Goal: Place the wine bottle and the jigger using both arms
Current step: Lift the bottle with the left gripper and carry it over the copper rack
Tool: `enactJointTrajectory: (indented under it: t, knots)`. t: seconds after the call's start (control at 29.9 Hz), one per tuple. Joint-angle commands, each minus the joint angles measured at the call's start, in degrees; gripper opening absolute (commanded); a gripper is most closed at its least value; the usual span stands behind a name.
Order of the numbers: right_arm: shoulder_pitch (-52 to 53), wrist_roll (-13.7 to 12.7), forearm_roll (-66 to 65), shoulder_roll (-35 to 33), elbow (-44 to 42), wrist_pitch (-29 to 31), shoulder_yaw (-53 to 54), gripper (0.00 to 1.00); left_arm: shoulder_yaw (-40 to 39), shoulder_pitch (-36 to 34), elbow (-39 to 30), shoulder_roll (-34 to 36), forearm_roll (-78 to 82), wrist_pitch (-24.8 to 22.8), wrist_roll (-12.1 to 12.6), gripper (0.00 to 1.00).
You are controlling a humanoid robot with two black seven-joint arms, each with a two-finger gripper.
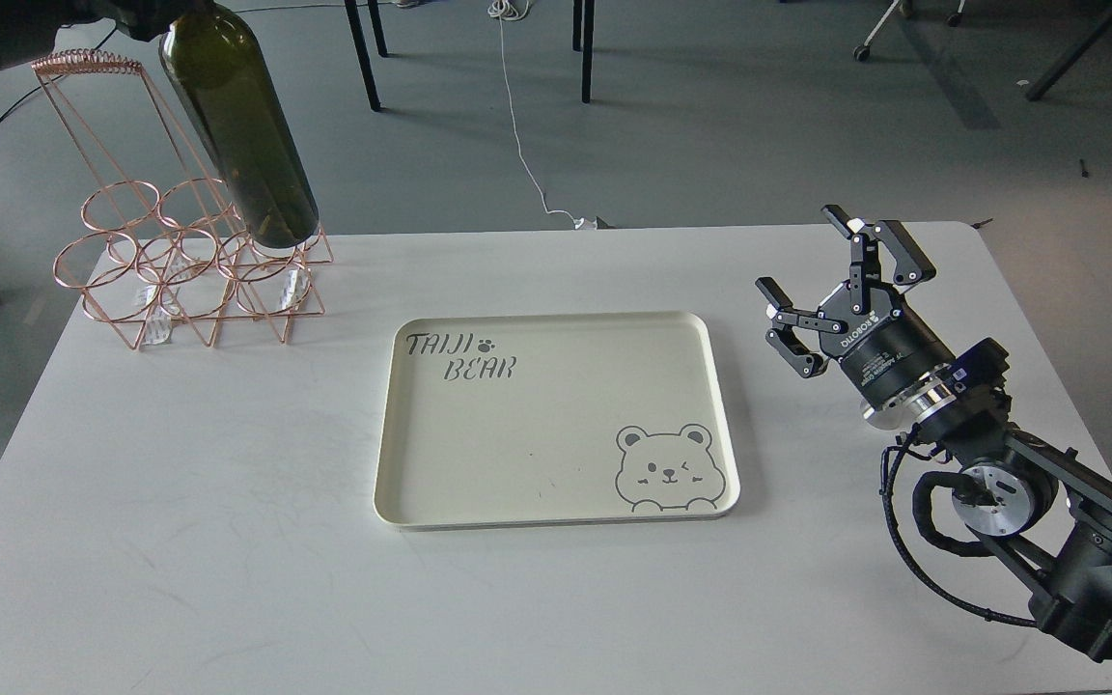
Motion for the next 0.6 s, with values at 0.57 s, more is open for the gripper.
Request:
enactJointTrajectory:
  t: [0.57]
  knots:
    - [-0.5,0.0,-0.8,0.1,0.1,0.0,0.1,0.99,6.4,-3.5,8.1,-3.1,-0.4,3.2,0.0,0.18]
